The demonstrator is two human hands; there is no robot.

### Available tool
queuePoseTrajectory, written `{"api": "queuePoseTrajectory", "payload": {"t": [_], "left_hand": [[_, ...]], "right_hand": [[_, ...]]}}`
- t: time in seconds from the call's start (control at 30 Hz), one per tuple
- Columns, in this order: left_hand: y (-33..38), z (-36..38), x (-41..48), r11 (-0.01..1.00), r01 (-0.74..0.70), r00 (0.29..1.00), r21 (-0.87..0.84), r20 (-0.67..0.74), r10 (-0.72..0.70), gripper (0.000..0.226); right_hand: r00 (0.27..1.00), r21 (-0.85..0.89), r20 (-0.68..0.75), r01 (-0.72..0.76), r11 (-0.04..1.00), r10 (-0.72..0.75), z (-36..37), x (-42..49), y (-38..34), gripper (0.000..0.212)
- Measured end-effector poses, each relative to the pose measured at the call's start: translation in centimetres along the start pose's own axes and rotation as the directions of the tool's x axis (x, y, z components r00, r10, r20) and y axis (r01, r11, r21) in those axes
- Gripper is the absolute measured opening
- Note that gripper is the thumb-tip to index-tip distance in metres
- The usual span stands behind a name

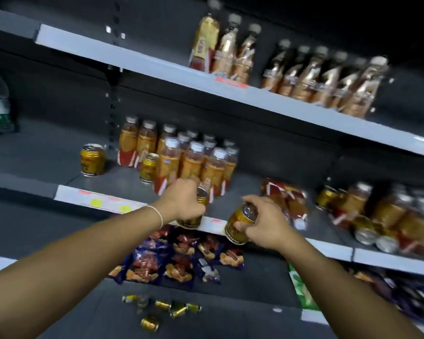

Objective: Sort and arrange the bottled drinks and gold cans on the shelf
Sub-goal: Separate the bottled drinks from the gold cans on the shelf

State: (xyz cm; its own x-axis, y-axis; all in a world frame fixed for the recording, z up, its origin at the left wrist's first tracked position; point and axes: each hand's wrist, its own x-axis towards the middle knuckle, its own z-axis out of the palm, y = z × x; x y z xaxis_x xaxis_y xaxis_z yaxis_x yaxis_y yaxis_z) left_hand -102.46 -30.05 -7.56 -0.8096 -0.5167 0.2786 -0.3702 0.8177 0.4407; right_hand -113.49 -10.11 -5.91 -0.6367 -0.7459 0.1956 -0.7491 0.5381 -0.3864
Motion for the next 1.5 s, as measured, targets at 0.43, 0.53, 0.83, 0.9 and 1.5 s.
{"api": "queuePoseTrajectory", "payload": {"t": [0.43,0.53,0.83,0.9,1.5], "left_hand": [[25.7,11.6,-2.6,0.930,-0.340,0.891,-0.138,0.269,0.366,0.054],[29.8,14.1,-2.9,0.906,-0.386,0.847,-0.171,0.323,0.422,0.063],[38.6,22.4,-1.2,0.834,-0.519,0.730,-0.188,0.410,0.546,0.055],[40.6,24.6,-0.3,0.825,-0.527,0.707,-0.202,0.435,0.558,0.060],[59.7,37.0,15.4,0.753,-0.607,0.728,-0.255,0.202,0.655,0.051]], "right_hand": [[0.913,-0.007,-0.106,-0.396,0.918,0.393,-11.2,-17.8,17.9,0.072],[0.886,-0.033,-0.120,-0.455,0.890,0.449,-12.9,-20.5,21.0,0.062],[0.776,0.038,-0.116,-0.620,0.784,0.620,-15.1,-24.8,29.8,0.034],[0.746,0.048,-0.110,-0.656,0.753,0.657,-15.5,-25.2,32.1,0.036],[0.634,0.119,-0.214,-0.739,0.664,0.743,-26.6,-16.2,54.4,0.053]]}}
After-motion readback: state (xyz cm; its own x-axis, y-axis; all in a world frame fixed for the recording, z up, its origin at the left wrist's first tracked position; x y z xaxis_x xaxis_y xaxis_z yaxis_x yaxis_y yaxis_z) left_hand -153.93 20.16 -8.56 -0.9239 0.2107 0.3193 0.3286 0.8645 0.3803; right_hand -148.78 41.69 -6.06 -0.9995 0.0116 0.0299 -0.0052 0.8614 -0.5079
